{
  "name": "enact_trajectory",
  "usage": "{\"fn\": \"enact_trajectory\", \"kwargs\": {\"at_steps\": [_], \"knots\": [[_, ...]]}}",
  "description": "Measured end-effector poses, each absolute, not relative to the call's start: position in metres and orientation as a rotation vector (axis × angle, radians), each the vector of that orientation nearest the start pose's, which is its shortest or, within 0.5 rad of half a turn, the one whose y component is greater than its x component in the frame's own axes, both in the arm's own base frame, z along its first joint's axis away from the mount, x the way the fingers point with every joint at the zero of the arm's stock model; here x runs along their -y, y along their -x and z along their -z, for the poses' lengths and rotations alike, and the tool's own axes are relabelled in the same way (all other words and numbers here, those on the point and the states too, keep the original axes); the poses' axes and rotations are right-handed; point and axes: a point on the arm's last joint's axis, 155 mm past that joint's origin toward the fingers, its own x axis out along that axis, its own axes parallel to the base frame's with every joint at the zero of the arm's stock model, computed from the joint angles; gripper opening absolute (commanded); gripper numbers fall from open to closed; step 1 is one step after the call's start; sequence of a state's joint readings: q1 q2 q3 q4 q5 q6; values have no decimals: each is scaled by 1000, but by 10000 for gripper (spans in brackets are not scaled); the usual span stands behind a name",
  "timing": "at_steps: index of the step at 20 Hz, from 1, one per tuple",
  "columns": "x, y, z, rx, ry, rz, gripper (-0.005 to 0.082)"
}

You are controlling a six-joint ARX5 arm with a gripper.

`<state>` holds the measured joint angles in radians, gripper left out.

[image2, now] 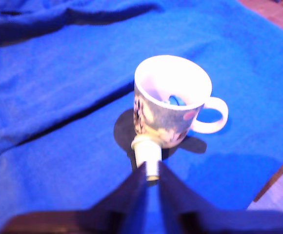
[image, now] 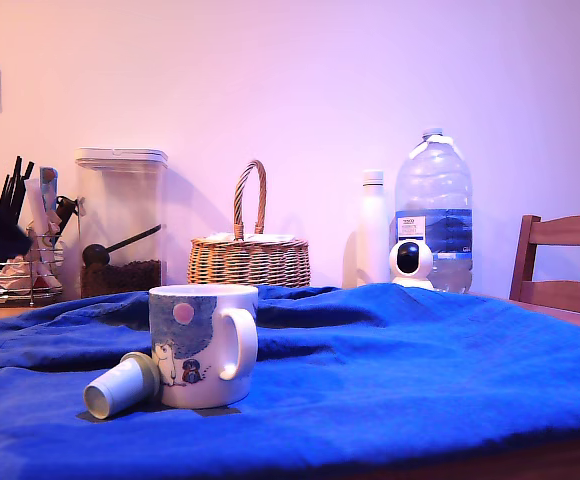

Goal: Pick up the coffee capsules on the table and drop them inside the coffee cup

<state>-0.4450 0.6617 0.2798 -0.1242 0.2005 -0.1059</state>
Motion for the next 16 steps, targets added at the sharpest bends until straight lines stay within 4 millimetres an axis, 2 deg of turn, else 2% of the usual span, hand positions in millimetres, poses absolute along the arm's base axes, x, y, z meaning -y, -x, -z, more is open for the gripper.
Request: {"fn": "enact_trajectory", "kwargs": {"at_steps": [1,7,12,16], "knots": [[153,-236,-111,-538,38,604,597],[159,-248,-113,-502,49,606,597],[163,-250,-94,-474,43,621,597],[169,-259,-101,-427,46,629,597]]}}
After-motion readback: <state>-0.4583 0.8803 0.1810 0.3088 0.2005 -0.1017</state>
